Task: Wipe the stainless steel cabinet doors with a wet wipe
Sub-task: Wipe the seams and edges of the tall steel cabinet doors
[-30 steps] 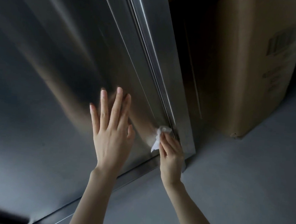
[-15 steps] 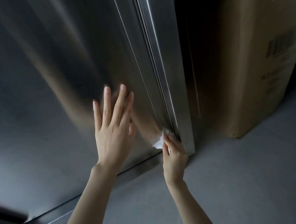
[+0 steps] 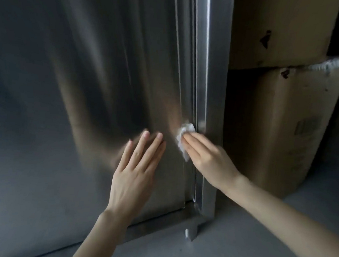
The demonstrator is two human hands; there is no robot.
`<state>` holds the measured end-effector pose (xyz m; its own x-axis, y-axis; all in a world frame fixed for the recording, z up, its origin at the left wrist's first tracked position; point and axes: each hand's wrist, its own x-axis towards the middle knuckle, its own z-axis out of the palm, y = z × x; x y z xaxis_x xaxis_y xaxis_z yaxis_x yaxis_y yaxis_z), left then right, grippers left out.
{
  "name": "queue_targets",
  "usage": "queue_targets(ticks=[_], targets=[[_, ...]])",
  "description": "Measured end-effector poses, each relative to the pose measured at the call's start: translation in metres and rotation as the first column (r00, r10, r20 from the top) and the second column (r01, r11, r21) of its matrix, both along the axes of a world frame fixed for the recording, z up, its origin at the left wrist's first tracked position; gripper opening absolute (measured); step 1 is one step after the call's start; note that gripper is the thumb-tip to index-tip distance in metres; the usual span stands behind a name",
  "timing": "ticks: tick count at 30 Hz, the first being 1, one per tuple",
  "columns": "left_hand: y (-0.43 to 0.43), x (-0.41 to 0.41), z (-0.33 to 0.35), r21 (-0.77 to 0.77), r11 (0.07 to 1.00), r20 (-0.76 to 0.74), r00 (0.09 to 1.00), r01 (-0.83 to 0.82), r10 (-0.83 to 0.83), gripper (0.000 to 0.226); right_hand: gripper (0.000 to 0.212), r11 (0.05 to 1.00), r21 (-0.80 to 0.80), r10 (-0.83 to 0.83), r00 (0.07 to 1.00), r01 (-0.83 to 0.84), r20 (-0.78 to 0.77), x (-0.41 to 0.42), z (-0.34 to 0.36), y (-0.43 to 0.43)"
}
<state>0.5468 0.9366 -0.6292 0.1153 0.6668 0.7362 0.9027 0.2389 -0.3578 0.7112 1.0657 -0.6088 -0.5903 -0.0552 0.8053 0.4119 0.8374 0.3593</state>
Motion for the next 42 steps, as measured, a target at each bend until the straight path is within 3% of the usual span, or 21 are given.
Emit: queue_targets(ticks=[3,7,9,11,15,20,25,27,31,35,39,42], targets=[[-0.001,0.002,0.000,0.011,1.000,-0.003,1.000,-0.006,0.006,0.072,0.023,0.980,0.199,-0.064,0.939,-0.005,0.339,0.016,0.002,0.005],[-0.003,0.006,0.004,0.024,1.000,-0.016,1.000,-0.018,0.019,0.065,0.016,0.912,0.410,-0.288,0.744,0.020,0.603,0.014,0.003,0.002],[-0.006,0.006,0.007,0.009,1.000,-0.011,1.000,-0.020,0.020,0.066,0.023,0.880,0.469,-0.399,0.645,0.071,0.652,0.016,0.016,0.002],[-0.008,0.005,0.009,-0.005,1.000,-0.002,1.000,-0.020,0.020,0.067,0.026,0.889,0.443,-0.400,0.675,0.119,0.620,0.017,0.045,0.004],[-0.010,0.004,0.014,0.003,1.000,-0.011,1.000,-0.016,0.016,0.063,0.030,0.928,0.341,-0.295,0.851,0.147,0.434,0.023,0.093,0.000],[-0.010,0.010,0.033,0.077,0.997,0.057,0.998,-0.024,0.019,0.062,0.031,0.942,0.311,-0.292,0.758,0.123,0.583,0.025,0.087,-0.018],[-0.009,0.010,0.061,0.126,0.991,0.121,0.992,-0.052,0.037,0.076,0.024,0.901,0.393,-0.291,0.928,0.184,0.233,0.020,0.180,0.000],[-0.009,0.011,0.072,0.150,0.987,0.154,0.987,-0.064,0.040,0.077,0.014,0.888,0.413,-0.301,0.934,0.201,0.193,0.015,0.182,-0.001],[-0.011,0.022,0.091,0.204,0.978,0.167,0.986,-0.035,0.001,0.070,0.013,0.882,0.430,-0.335,0.897,0.190,0.289,0.013,0.185,-0.004],[-0.012,0.021,0.120,0.237,0.972,0.147,0.989,-0.014,-0.022,0.068,0.018,0.814,0.466,-0.407,0.913,0.348,0.030,0.010,0.265,0.006],[-0.007,0.023,0.163,0.271,0.962,0.166,0.986,-0.033,-0.013,0.066,0.007,0.884,0.360,-0.351,0.932,0.298,0.091,0.000,0.276,-0.005],[-0.001,0.028,0.193,0.264,0.964,0.153,0.988,-0.015,-0.027,0.070,0.018,0.871,0.354,-0.447,0.848,0.341,0.284,0.003,0.261,-0.011]])
